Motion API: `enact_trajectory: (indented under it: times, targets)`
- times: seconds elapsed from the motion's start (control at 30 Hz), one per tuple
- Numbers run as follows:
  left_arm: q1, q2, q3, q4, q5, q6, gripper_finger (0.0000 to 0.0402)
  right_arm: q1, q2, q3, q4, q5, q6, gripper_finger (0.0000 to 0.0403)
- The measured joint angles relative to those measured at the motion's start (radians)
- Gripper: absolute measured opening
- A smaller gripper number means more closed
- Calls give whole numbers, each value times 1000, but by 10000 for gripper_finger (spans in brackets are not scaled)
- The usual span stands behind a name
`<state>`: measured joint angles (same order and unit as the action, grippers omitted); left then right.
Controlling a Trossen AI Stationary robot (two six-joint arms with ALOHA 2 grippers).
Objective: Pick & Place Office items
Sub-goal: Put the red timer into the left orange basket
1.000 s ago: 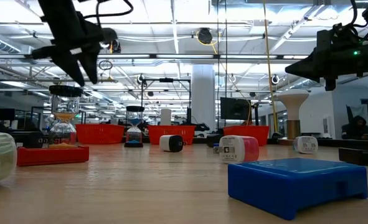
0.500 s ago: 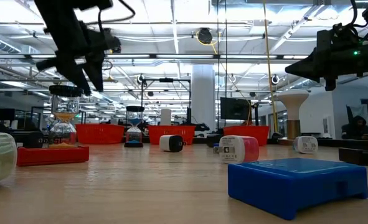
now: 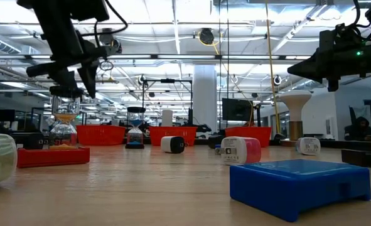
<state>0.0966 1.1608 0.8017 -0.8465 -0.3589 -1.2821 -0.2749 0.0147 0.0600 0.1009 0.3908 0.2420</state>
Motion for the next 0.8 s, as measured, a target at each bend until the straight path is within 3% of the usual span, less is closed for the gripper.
enact_trajectory:
  times: [0.23,0.37,0.5,0.63,0.8]
  targets:
    - [99,84,0,-35,56,44,171,0,0,0,0,0,0,4]
    - [135,99,0,-145,80,73,221,0,0,0,0,0,0,4]
    - [162,90,-2,-220,40,86,273,0,0,0,0,0,0,4]
    - [190,71,-19,-157,30,157,296,0,0,0,0,0,0,4]
    - [243,69,-152,-12,84,187,292,0,0,0,0,0,0,4]
